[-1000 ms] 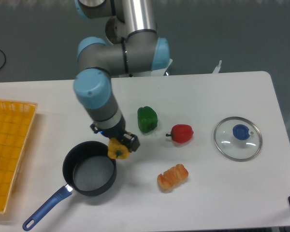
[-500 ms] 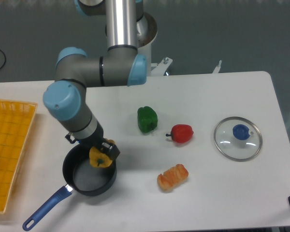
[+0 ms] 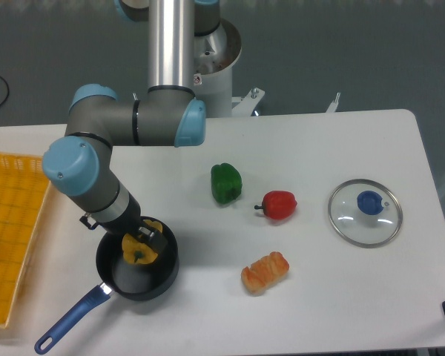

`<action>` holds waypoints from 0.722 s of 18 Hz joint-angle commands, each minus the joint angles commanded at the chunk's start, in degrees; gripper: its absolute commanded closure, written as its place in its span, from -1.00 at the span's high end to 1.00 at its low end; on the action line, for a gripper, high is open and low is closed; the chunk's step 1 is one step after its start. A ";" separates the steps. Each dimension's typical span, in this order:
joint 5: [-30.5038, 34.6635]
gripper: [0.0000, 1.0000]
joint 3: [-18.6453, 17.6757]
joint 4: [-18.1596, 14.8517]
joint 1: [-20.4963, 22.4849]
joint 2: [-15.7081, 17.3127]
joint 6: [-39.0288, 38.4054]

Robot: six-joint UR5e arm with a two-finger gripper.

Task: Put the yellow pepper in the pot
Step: 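Lower the yellow pepper into the black saucepan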

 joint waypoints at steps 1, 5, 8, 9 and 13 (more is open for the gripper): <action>0.35 0.28 0.00 0.00 -0.09 -0.18 -0.26; 0.79 0.30 0.00 0.09 -0.62 -0.88 -0.36; 1.67 0.30 0.00 1.31 -0.70 -1.93 -0.79; 2.10 0.30 0.00 1.32 -1.05 -2.28 -0.97; 2.63 0.40 0.00 1.41 -1.32 -3.16 -0.88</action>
